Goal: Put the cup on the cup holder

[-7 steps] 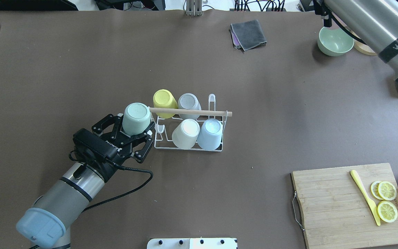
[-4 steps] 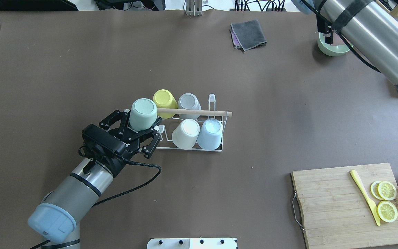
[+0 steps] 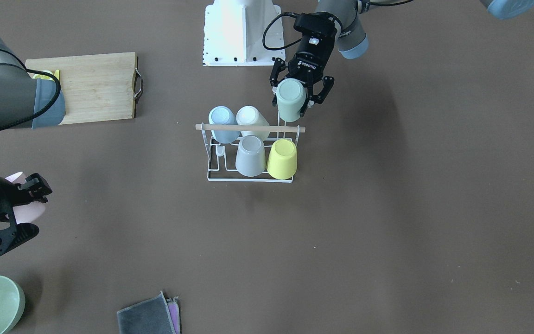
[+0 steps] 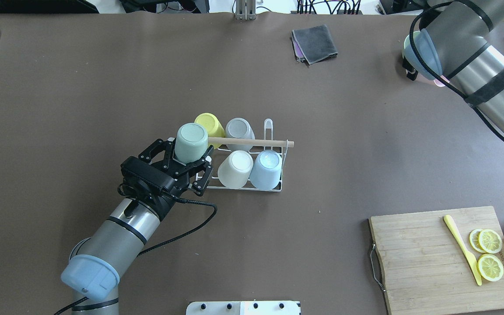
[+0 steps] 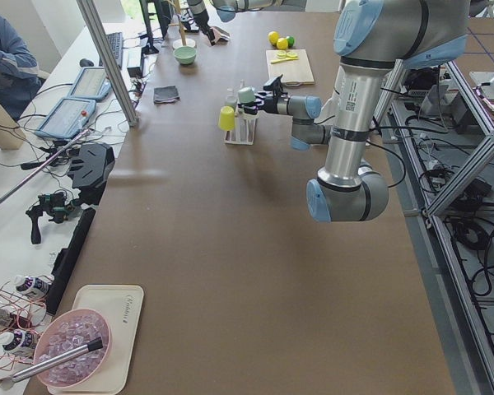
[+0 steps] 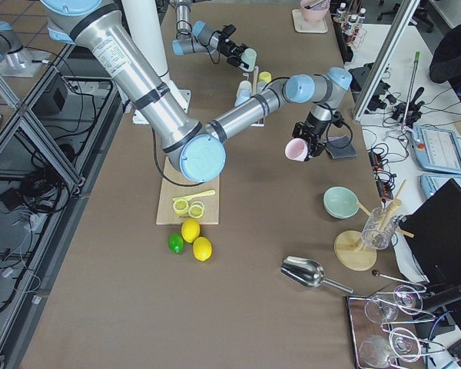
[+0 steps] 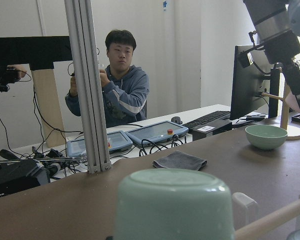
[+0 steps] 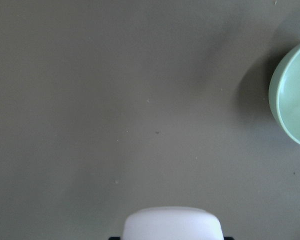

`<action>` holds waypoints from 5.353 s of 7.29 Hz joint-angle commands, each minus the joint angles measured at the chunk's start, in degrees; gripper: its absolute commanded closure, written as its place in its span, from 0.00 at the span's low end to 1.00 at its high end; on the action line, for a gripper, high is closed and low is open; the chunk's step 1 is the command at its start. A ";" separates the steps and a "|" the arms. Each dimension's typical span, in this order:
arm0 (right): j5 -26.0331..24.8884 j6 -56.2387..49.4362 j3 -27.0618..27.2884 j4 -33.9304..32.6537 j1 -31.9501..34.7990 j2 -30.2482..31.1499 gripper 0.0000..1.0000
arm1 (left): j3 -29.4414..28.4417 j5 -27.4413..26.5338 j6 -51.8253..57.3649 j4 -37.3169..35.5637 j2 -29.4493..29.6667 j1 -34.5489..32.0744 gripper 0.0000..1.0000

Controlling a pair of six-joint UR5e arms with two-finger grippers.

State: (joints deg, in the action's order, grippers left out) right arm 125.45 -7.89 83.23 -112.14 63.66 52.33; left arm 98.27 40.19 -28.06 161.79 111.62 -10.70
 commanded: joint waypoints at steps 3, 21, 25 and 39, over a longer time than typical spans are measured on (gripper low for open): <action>2.52 12.15 3.17 27.86 -0.20 6.20 1.00 | -3.08 -0.99 -2.61 -0.42 1.84 0.24 0.97; -27.70 57.46 -23.72 143.47 -20.76 0.05 1.00 | 14.58 19.34 -3.38 -11.51 -9.32 -14.29 0.02; -28.68 50.83 -26.52 145.63 -23.57 -1.43 1.00 | 13.62 51.33 -9.79 -32.44 -10.11 -36.35 0.02; -33.25 41.73 -27.78 150.64 -29.82 -1.97 1.00 | -7.04 102.37 15.31 -82.24 -21.45 -85.01 0.02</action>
State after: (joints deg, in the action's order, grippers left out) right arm 92.07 33.77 54.99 38.33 33.62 50.01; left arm 91.31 142.80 -12.81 79.58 90.40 -95.61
